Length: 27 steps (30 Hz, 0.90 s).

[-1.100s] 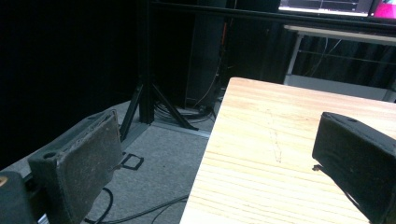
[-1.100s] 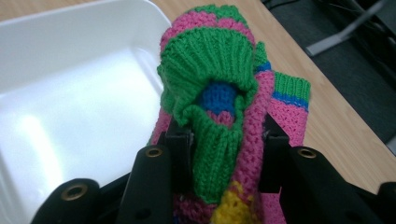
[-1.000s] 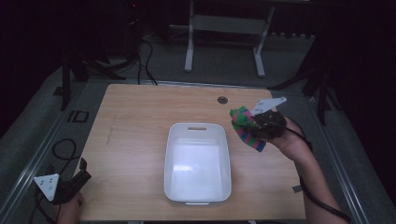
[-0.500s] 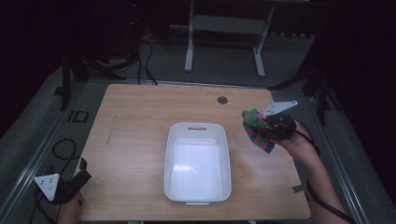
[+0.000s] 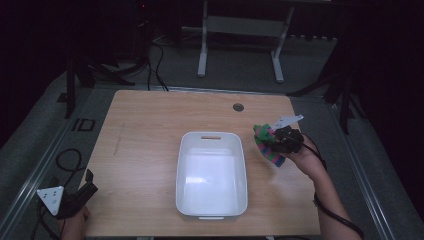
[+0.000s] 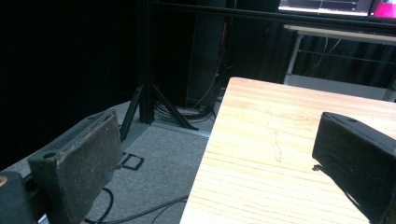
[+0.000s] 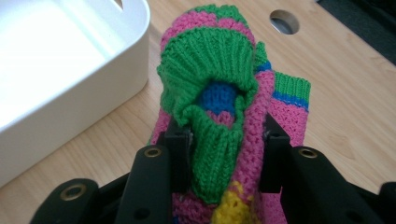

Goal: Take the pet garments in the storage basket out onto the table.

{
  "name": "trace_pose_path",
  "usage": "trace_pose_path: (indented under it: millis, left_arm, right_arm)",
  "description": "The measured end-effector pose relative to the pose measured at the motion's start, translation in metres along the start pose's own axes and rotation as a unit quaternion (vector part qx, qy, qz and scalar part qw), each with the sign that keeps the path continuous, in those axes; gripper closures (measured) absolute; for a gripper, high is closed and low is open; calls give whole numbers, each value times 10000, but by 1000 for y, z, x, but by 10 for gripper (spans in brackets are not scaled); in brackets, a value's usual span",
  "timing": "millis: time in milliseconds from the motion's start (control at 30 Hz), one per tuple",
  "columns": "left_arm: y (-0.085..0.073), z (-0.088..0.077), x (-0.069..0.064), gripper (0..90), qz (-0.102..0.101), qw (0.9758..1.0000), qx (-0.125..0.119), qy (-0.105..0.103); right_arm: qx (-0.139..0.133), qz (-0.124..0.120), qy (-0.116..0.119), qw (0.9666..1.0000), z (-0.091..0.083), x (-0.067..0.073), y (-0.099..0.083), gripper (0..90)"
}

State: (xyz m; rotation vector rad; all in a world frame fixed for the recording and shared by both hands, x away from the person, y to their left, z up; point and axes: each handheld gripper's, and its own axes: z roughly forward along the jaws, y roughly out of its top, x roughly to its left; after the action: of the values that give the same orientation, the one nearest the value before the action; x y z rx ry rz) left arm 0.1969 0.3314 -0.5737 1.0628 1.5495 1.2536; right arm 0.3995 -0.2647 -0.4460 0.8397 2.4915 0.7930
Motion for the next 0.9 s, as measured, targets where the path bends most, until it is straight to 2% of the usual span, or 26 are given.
trace_pose_path:
  millis: [267,767,900]
  left_arm:
    - [0,0,0,19,6,10000,5,-7]
    - [0,0,0,18,-4,10000,-2,-26]
    - [0,0,0,18,11,10000,-5,-25]
  right_arm:
    - [74,50,-108,9999,31,-4,-8,645]
    - [473,235,142,9985,86,5,-30,624]
    - [407,261,95,9988,91,8,-32,605]
